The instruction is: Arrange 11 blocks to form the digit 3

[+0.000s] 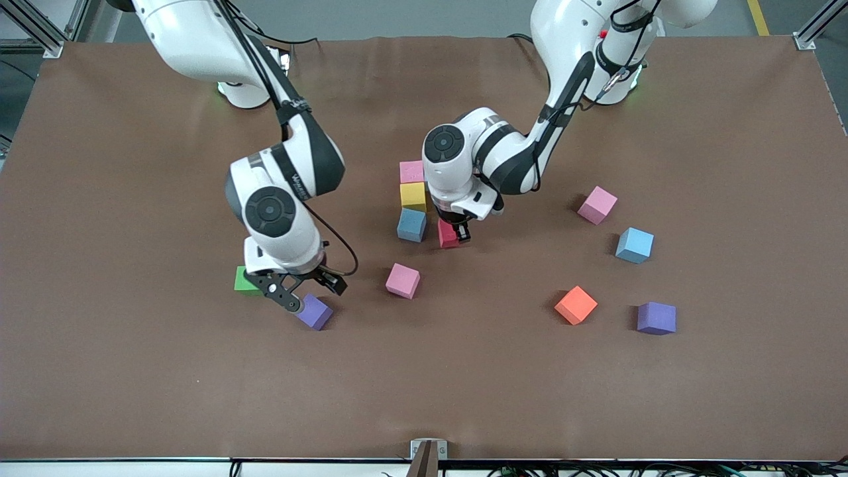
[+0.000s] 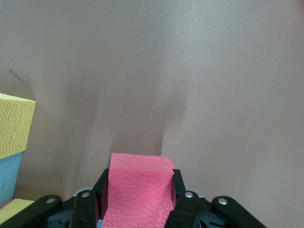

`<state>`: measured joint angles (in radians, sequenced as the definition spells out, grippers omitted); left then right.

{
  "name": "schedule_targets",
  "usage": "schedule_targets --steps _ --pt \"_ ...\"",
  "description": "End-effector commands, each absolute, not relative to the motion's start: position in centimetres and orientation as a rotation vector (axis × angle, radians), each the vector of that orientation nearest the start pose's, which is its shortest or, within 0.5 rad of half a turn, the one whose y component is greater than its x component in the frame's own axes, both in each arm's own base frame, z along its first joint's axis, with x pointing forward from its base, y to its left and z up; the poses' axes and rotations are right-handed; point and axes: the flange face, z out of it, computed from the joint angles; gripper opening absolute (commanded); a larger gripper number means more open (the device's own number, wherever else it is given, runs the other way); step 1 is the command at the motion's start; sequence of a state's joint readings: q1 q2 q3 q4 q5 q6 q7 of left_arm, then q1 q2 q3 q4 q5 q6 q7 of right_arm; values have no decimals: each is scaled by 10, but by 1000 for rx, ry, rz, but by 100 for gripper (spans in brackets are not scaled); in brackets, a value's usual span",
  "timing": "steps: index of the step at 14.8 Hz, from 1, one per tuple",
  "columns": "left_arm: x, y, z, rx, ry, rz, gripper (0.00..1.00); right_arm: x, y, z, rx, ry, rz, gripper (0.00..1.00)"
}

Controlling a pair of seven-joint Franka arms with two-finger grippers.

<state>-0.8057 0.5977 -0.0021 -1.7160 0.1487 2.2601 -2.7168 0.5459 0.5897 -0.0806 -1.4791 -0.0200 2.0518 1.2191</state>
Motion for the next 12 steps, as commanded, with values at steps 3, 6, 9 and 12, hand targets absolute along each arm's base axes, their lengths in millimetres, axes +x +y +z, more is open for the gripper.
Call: schedule_targets --steps 3,6,9,12 --pt "454 -497 231 1914 2521 242 23 634 374 299 -2678 1666 -43 100" --pt "453 -498 225 1922 2523 247 23 618 404 280 -2792 1469 -36 100" --pt "443 -506 219 1945 2511 254 23 600 433 263 -3048 858 -53 100" --pt "445 -506 222 1936 2511 256 23 600 446 252 -3055 655 -145 100"
